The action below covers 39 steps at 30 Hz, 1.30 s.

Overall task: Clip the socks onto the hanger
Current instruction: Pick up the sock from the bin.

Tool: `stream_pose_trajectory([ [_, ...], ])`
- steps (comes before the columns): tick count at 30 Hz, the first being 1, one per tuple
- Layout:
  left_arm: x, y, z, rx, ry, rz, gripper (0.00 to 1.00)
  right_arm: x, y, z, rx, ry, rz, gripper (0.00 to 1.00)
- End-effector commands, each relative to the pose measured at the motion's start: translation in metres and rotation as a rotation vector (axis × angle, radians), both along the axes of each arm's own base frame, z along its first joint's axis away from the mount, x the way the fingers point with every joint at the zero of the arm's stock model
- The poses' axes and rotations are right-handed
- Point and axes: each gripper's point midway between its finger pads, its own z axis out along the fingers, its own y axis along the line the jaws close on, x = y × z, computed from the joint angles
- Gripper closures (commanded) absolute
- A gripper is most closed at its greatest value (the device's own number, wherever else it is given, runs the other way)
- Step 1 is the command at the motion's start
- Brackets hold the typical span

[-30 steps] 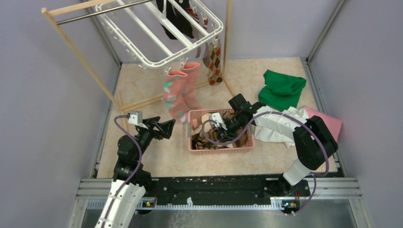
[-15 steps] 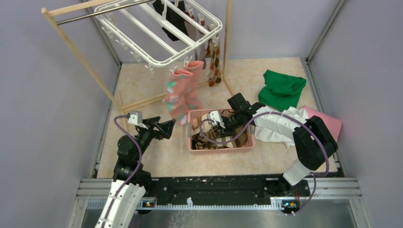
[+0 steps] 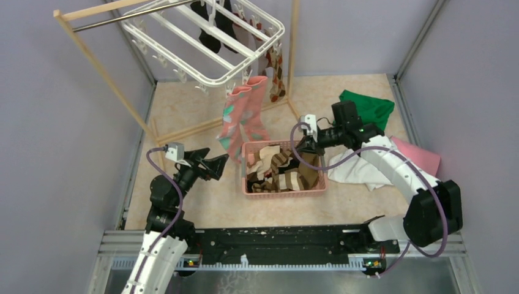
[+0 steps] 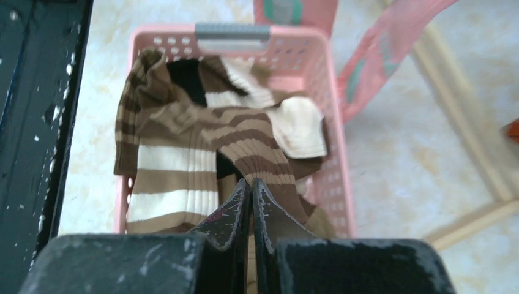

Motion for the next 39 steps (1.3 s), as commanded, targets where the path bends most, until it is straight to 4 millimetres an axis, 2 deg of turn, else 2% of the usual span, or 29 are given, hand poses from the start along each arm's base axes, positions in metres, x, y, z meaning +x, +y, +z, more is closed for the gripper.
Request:
stream_pose_trajectory([
  [1,-0.011,-0.016,0.042,-0.039,-0.161,-0.115,0.01,0.005,0.009,0.076,0.217,-0.066,-0.01,1.0],
  [6,-0.031,-0.038,0.065,-0.055,-0.264,-0.285,0.01,0.003,0.011,0.131,0.355,-0.172,-0.026,1.0],
  [11,-0.045,-0.057,0.08,-0.051,-0.256,-0.451,0.01,0.0,0.006,0.19,0.483,-0.408,-0.051,1.0],
  [15,-0.047,-0.068,0.085,-0.037,-0.224,-0.551,0.01,-0.001,0.004,0.212,0.516,-0.488,-0.046,1.0],
  [22,-0.046,-0.071,0.1,-0.02,-0.264,-0.571,0.01,-0.007,0.003,0.235,0.557,-0.553,-0.034,1.0],
  [28,-0.051,-0.075,0.104,-0.013,-0.279,-0.611,0.01,-0.005,0.003,0.235,0.563,-0.506,-0.062,1.0],
  [34,-0.051,-0.083,0.08,0.076,-0.311,-0.569,0.04,0.006,0.004,0.237,0.62,-0.351,-0.199,1.0],
  [39,-0.049,-0.095,0.064,0.135,-0.349,-0.528,0.03,-0.003,0.016,0.241,0.645,-0.313,-0.251,1.0],
])
